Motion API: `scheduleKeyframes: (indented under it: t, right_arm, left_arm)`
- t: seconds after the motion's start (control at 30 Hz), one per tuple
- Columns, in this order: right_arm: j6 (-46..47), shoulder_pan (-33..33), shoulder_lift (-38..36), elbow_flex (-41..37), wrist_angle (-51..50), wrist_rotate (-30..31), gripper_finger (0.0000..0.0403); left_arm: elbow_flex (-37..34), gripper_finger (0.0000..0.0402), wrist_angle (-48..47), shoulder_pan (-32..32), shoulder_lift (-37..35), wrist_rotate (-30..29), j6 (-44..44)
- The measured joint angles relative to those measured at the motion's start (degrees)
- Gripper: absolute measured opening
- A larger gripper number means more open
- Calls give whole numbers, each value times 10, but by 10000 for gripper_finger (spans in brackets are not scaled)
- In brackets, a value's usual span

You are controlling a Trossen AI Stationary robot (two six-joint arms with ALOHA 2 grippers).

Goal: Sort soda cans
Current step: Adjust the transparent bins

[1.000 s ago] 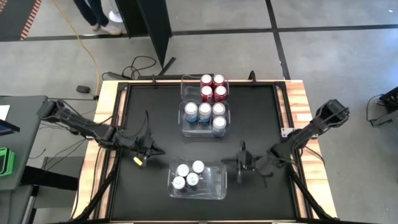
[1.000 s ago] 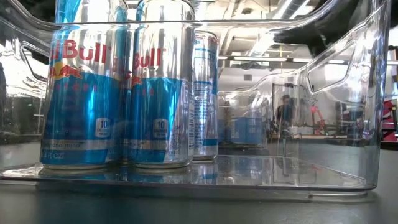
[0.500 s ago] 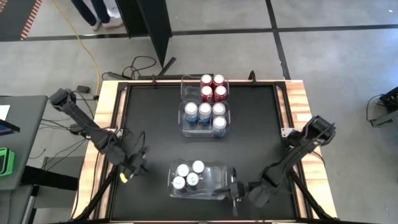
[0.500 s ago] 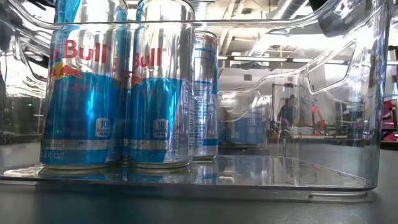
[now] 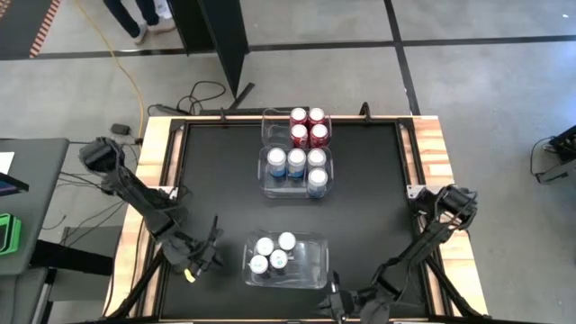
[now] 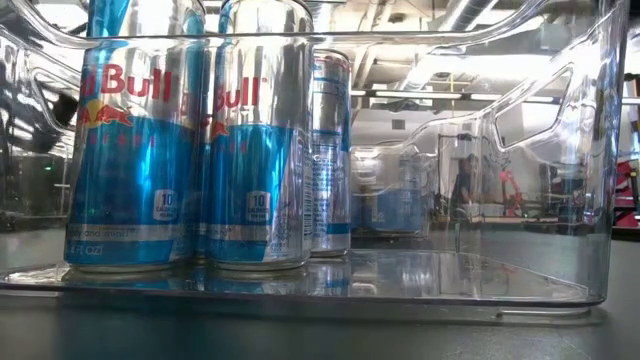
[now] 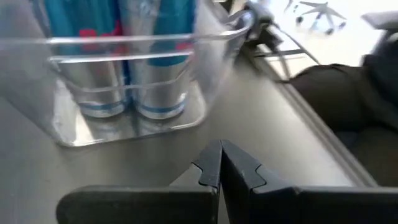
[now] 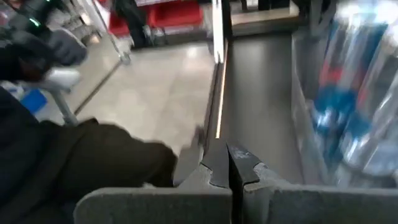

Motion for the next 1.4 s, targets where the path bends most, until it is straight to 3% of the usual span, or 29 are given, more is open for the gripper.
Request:
scheduleKeyframes:
  t: [0.33, 0.67, 1.0, 1.2, 1.4]
  right_arm:
    - [143, 9, 100, 73, -120, 15, 0]
    - [191, -14, 110, 92, -206, 50, 0]
    - [208, -22, 110, 92, -280, 91, 0]
    - [267, -31, 109, 92, -357, 98, 0]
    - [312, -46, 109, 92, -415, 99, 0]
  left_arm:
    - [0, 0, 177, 9, 149, -63, 23]
    - [0, 0, 292, 43, 230, -85, 23]
    - [0, 0, 311, 102, 243, -79, 25]
    - [0, 0, 315, 147, 243, -86, 39]
    - [0, 0, 317, 190, 243, -54, 43]
